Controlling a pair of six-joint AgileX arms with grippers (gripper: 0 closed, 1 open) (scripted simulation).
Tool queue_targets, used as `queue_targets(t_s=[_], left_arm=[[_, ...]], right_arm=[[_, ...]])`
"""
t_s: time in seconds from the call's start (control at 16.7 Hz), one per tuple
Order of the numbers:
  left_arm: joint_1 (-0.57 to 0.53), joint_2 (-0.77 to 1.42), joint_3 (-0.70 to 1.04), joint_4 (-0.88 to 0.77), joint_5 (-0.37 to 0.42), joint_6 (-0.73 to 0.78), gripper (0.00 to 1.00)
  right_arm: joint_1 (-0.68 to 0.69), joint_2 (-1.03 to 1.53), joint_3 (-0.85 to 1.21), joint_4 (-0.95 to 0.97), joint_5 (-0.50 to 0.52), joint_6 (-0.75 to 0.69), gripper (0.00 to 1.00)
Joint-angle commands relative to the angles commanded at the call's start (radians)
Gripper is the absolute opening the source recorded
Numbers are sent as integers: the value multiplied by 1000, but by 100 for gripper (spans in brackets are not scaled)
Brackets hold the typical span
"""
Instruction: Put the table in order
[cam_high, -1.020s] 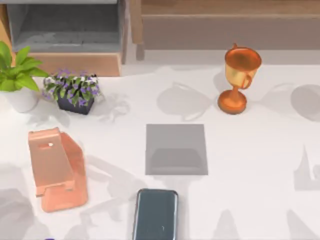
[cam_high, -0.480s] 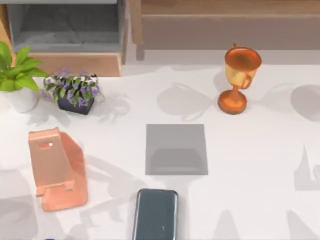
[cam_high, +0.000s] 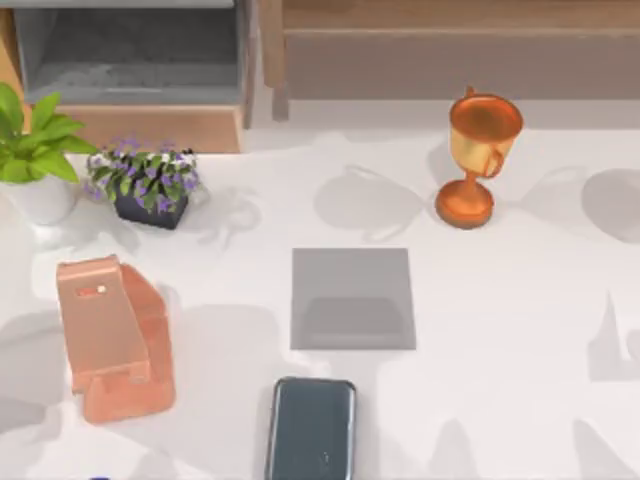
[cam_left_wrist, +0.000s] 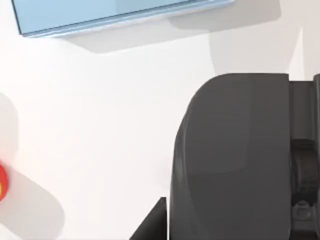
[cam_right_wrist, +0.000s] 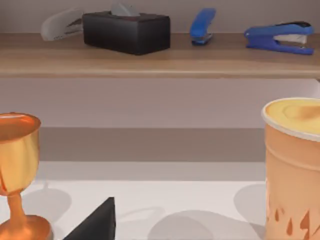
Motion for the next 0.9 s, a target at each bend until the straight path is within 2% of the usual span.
queue_targets(t_s=[0.24,0.54,0.72,0.9], left_arm=[[-345,209,268,-9,-7,-257,0],[-745,539,529,-52,38,-565,0],[-897,690,632,-73,58,-699,0],[-976,773,690,-89,67,-774,0]], right_arm=[[0,0,0,0,0,0,100],[0,0,0,0,0,0,100],[0,0,0,0,0,0,100],[0,0,0,0,0,0,100]])
